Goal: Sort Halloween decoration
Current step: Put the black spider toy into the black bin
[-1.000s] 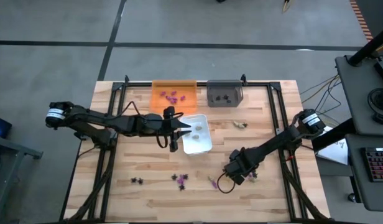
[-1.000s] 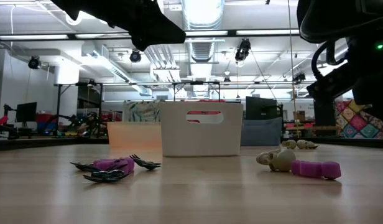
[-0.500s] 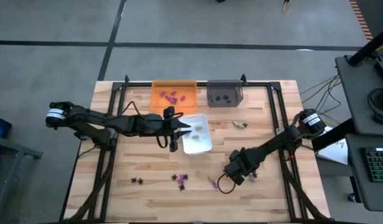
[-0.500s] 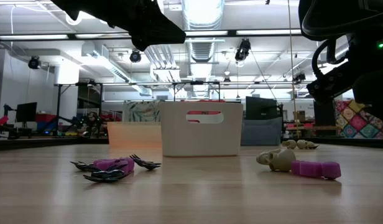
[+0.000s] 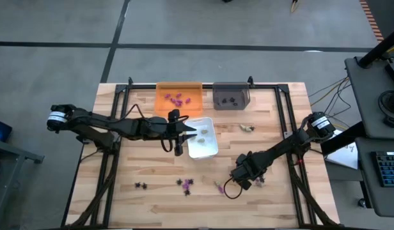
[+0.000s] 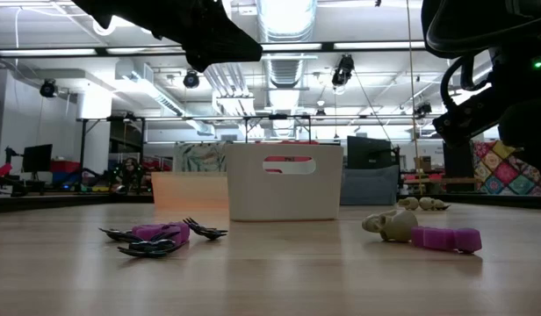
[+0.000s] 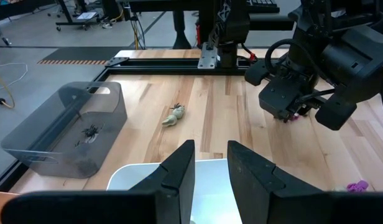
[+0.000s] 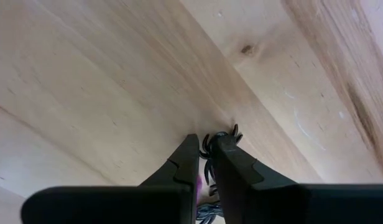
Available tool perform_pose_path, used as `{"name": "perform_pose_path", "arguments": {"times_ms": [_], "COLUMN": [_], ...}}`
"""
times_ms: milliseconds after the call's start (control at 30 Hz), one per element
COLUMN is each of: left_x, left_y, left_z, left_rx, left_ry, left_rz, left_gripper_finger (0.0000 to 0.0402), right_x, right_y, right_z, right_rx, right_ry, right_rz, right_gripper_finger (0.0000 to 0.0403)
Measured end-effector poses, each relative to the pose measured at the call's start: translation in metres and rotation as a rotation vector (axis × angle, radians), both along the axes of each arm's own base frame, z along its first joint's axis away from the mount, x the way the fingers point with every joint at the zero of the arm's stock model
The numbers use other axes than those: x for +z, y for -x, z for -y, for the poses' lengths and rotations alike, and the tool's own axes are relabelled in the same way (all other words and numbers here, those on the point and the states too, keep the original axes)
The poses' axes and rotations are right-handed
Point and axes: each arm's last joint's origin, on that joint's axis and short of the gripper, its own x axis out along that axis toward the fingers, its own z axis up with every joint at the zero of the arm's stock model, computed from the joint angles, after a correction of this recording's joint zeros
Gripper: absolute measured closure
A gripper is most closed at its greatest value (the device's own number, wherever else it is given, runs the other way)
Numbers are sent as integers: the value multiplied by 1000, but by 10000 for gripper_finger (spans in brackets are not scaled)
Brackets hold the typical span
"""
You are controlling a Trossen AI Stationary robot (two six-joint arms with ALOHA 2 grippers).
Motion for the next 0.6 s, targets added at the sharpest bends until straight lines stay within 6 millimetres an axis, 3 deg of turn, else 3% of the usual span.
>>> {"name": "perform_pose_path", "arguments": {"times_ms": [200, 600], "left_x": [0, 0], "left_y": [0, 0], "left_z": [0, 0], "left_rx": [0, 1], "left_ry": [0, 4], "left_rz": [0, 1], "left_gripper_finger": [324, 324], "right_x": [5, 33], "right_y": [2, 5], "right_z": [1, 8], "right_rx": [-1, -1], "right_ry": [-4, -8], "right_rz": [11, 141], "right_gripper_finger": [369, 370]}}
